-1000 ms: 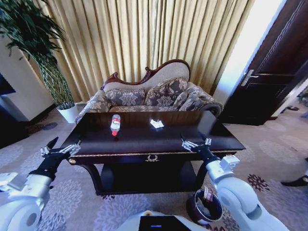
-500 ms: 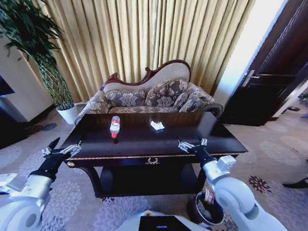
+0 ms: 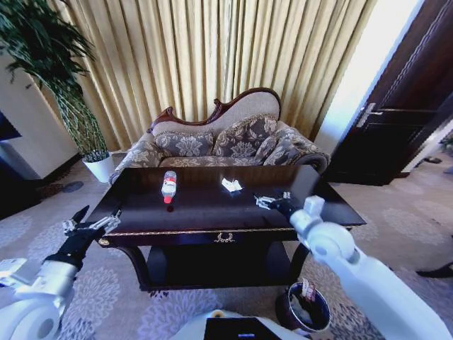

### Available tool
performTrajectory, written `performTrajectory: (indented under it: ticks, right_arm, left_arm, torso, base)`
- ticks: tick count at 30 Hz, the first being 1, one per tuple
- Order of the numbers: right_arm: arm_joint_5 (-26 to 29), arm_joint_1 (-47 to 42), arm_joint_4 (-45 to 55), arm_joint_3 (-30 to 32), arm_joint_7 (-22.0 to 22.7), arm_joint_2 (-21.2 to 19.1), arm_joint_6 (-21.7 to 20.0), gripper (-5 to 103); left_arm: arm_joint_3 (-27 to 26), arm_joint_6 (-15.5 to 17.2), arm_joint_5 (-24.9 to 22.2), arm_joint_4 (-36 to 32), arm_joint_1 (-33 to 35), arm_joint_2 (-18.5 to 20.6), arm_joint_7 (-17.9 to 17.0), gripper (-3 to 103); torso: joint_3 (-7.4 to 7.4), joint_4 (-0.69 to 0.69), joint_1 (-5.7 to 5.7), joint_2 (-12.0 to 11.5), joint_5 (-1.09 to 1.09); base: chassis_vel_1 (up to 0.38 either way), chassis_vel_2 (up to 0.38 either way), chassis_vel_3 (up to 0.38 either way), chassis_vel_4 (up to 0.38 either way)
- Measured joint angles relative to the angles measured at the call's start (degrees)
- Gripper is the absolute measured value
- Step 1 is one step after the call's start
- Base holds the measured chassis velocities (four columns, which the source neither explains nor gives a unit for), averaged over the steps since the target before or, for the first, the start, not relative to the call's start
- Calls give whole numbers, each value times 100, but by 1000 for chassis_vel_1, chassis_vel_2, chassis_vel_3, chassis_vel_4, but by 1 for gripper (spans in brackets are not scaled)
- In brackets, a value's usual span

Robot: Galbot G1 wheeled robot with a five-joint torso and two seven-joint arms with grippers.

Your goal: Move to the front of the table and place the trash on the table into the trash bin.

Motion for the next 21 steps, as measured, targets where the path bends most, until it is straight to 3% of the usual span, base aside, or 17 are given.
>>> performTrajectory:
  ticks: [4,11,21]
  right_arm:
    - [373,867,-311,-675,344,145,-301,100]
    - [455,1700,-757,-1565,661,472,-582,100]
    - [408,1987,-1238,-1863,722,737,-599,100]
  left_arm:
    - [8,38,2,0,14,6,-43,100]
    - [27,102,1,0,34,28,-72,100]
    - [16,115,1,-1,32,-2,-72,100]
  torso:
    - [0,0,1,0,2]
    - [0,0,0,0,1]
    - [0,-2,0,0,2]
  base:
    - [0,0,0,0]
    - [0,0,0,0]
    - [0,0,0,0]
